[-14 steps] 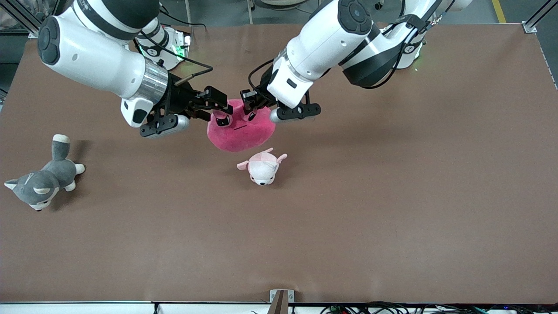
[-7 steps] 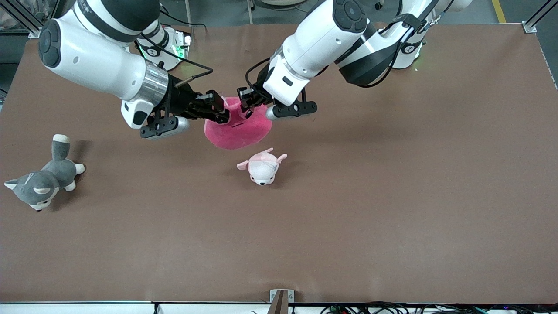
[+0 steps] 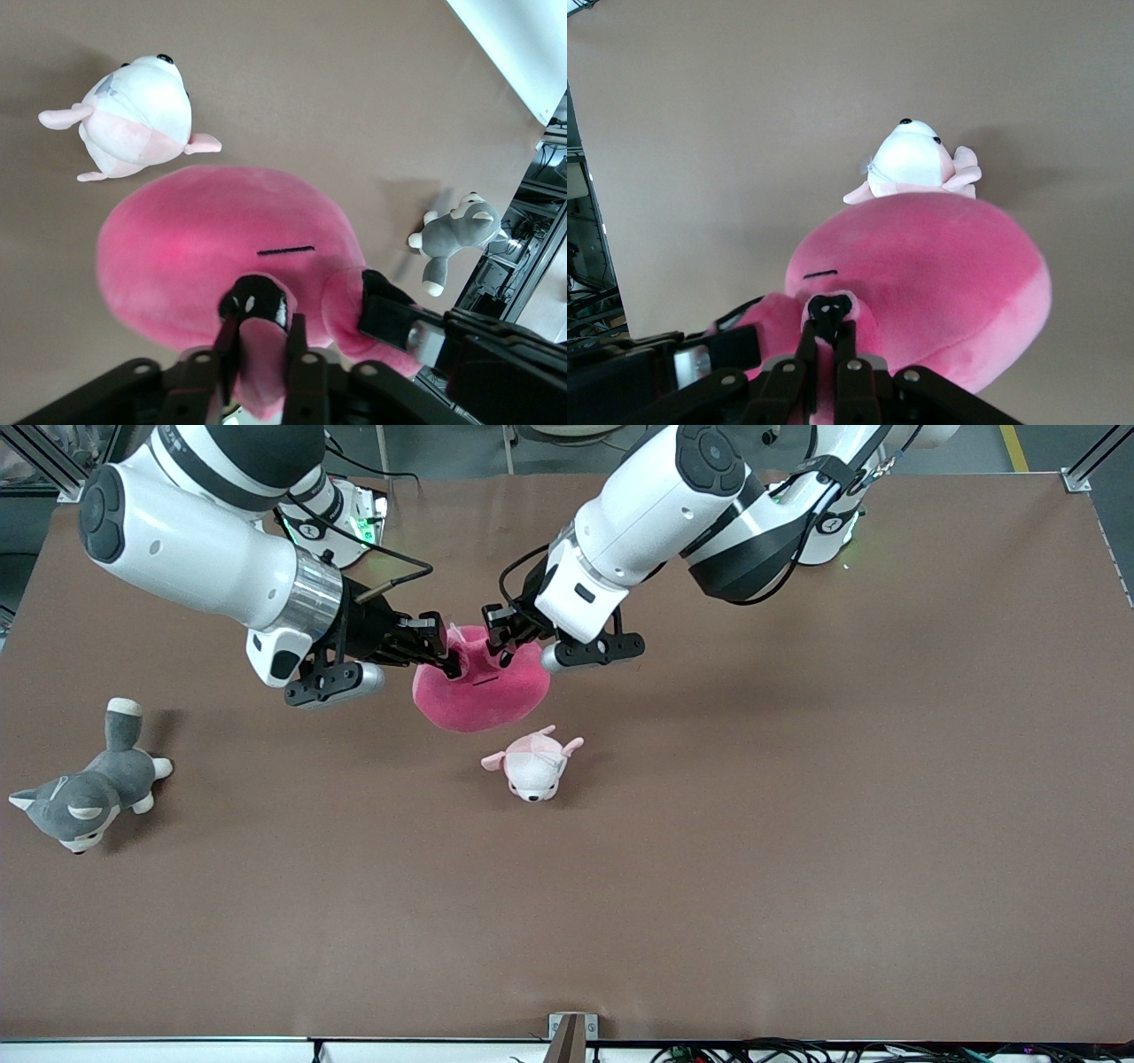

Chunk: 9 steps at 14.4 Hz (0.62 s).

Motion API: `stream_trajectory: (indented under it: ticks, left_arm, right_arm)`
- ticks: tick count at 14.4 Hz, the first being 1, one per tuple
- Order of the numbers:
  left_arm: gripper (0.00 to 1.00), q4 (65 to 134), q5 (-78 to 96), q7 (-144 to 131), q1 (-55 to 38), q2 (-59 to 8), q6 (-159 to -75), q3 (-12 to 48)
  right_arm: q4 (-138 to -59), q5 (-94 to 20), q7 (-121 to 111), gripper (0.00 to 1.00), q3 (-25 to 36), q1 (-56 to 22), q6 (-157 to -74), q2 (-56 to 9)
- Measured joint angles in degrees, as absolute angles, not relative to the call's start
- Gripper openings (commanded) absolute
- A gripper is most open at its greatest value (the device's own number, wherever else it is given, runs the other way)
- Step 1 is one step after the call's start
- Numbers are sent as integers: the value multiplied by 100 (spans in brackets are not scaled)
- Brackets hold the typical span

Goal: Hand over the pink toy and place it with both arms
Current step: 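Grasp the pink plush with the right gripper while the left gripper releases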

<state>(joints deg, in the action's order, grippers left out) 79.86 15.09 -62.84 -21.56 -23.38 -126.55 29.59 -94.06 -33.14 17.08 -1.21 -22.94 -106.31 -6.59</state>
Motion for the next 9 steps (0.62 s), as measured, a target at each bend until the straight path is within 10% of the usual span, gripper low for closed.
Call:
stream_trajectory:
  ticks: [9]
  left_arm:
    - [100, 7955, -168, -6279, -1188, -2338, -12451, 2823]
  right_arm:
    - [-9349, -3291, 1621, 3, 3, -2002, -10506, -661]
